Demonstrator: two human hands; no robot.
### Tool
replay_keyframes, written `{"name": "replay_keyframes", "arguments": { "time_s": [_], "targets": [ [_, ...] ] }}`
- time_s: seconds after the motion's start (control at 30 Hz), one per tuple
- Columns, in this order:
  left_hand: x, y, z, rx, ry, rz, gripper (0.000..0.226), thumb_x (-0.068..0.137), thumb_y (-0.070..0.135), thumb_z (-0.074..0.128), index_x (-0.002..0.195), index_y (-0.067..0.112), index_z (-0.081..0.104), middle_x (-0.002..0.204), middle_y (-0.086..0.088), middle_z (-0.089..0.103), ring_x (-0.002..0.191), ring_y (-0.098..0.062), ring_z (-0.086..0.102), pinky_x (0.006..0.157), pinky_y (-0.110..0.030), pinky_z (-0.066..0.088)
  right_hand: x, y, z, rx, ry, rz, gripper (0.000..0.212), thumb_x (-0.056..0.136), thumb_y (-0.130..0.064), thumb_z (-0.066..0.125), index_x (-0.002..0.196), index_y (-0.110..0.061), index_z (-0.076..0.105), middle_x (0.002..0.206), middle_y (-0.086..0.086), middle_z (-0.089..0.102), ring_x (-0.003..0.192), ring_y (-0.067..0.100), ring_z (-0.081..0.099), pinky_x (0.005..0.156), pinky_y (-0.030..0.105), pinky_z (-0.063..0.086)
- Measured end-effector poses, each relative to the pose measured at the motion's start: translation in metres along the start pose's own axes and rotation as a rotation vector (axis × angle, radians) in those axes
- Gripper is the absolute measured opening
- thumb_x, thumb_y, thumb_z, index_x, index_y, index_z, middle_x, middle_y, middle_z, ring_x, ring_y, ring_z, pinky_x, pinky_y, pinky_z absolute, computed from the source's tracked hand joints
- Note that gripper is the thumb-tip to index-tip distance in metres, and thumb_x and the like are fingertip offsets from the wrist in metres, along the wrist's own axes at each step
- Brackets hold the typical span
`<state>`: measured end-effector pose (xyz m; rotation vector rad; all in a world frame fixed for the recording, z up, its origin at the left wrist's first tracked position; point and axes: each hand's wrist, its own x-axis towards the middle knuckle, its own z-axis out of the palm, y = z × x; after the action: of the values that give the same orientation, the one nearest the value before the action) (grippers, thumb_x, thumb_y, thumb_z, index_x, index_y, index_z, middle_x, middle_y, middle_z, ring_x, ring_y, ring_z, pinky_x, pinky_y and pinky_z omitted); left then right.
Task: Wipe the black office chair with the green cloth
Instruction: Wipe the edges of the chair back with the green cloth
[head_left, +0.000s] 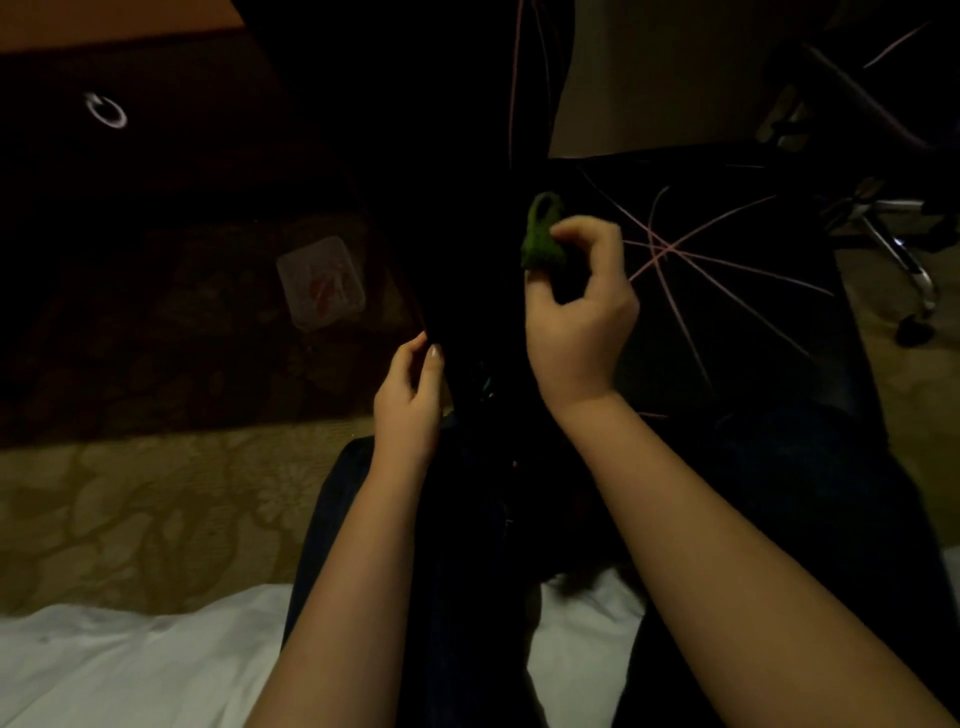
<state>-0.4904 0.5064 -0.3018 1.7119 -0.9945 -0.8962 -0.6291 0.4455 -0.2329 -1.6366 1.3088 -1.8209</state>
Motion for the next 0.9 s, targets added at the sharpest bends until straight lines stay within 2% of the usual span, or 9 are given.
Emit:
{"name": "replay_keyframes", "arguments": {
  "time_s": [0.07, 0.13, 0.3, 0.4, 0.57, 0.77, 0.9],
  "targets": [
    [0.001, -0.001, 0.000, -0.002, 0.007, -0.011, 0.031, 0.101, 0.043, 0.044, 0.129, 0.034, 0.052, 0.103, 0.030, 0.052, 0.086, 0.034, 0.045, 0.065, 0.006, 0.036, 0.006, -0.005, 0.002, -0.048, 0.007, -0.117, 0.027, 0.075, 0.006, 0.065, 0.101, -0.001, 0.066, 0.107, 0.007, 0.064, 0.105, 0.015, 0.060, 0.095, 0.018, 0.046],
    [0.000, -0.001, 0.001, 0.019, 0.017, 0.003, 0.032, 0.101, 0.043, 0.045, 0.130, 0.032, 0.052, 0.103, 0.030, 0.053, 0.086, 0.033, 0.046, 0.065, 0.006, 0.036, -0.002, -0.003, 0.005, -0.080, -0.058, -0.132, 0.028, 0.079, 0.005, 0.065, 0.107, 0.002, 0.068, 0.113, 0.016, 0.064, 0.111, 0.022, 0.059, 0.100, 0.021, 0.045],
    [-0.001, -0.001, 0.004, 0.034, 0.027, 0.033, 0.034, 0.101, 0.040, 0.046, 0.133, 0.028, 0.052, 0.103, 0.029, 0.054, 0.087, 0.032, 0.047, 0.066, 0.005, 0.037, -0.027, 0.016, 0.005, -0.143, -0.197, -0.164, 0.038, 0.089, -0.008, 0.063, 0.125, 0.006, 0.059, 0.128, 0.023, 0.056, 0.120, 0.036, 0.052, 0.105, 0.037, 0.043],
    [-0.001, 0.000, 0.004, 0.035, 0.024, 0.031, 0.034, 0.102, 0.038, 0.045, 0.133, 0.028, 0.051, 0.104, 0.028, 0.053, 0.086, 0.032, 0.047, 0.066, 0.005, 0.037, -0.031, 0.030, 0.003, -0.211, -0.236, -0.128, 0.027, 0.090, -0.008, 0.060, 0.112, 0.007, 0.065, 0.127, 0.025, 0.055, 0.117, 0.036, 0.053, 0.103, 0.034, 0.043],
    [-0.003, 0.002, 0.005, 0.035, 0.014, 0.032, 0.033, 0.102, 0.037, 0.044, 0.132, 0.025, 0.051, 0.103, 0.024, 0.055, 0.083, 0.028, 0.050, 0.064, 0.003, 0.038, -0.047, 0.038, 0.002, -0.206, -0.268, -0.008, 0.028, 0.091, -0.009, 0.051, 0.105, 0.010, 0.066, 0.114, 0.026, 0.059, 0.104, 0.035, 0.061, 0.090, 0.043, 0.053],
    [-0.001, 0.001, 0.004, 0.065, 0.040, 0.044, 0.033, 0.103, 0.035, 0.043, 0.133, 0.024, 0.052, 0.104, 0.026, 0.054, 0.087, 0.030, 0.047, 0.067, 0.004, 0.037, -0.060, 0.045, 0.012, -0.208, -0.225, 0.083, 0.021, 0.088, 0.005, 0.052, 0.102, 0.013, 0.066, 0.110, 0.027, 0.060, 0.101, 0.039, 0.062, 0.089, 0.039, 0.052],
    [0.002, -0.001, 0.003, 0.057, 0.040, 0.033, 0.034, 0.103, 0.038, 0.043, 0.133, 0.027, 0.052, 0.107, 0.027, 0.055, 0.092, 0.028, 0.048, 0.070, 0.003, 0.038, -0.070, 0.052, 0.015, -0.232, -0.295, 0.233, 0.020, 0.087, 0.004, 0.054, 0.104, 0.011, 0.063, 0.112, 0.024, 0.057, 0.100, 0.038, 0.057, 0.082, 0.018, 0.036]
  ]
}}
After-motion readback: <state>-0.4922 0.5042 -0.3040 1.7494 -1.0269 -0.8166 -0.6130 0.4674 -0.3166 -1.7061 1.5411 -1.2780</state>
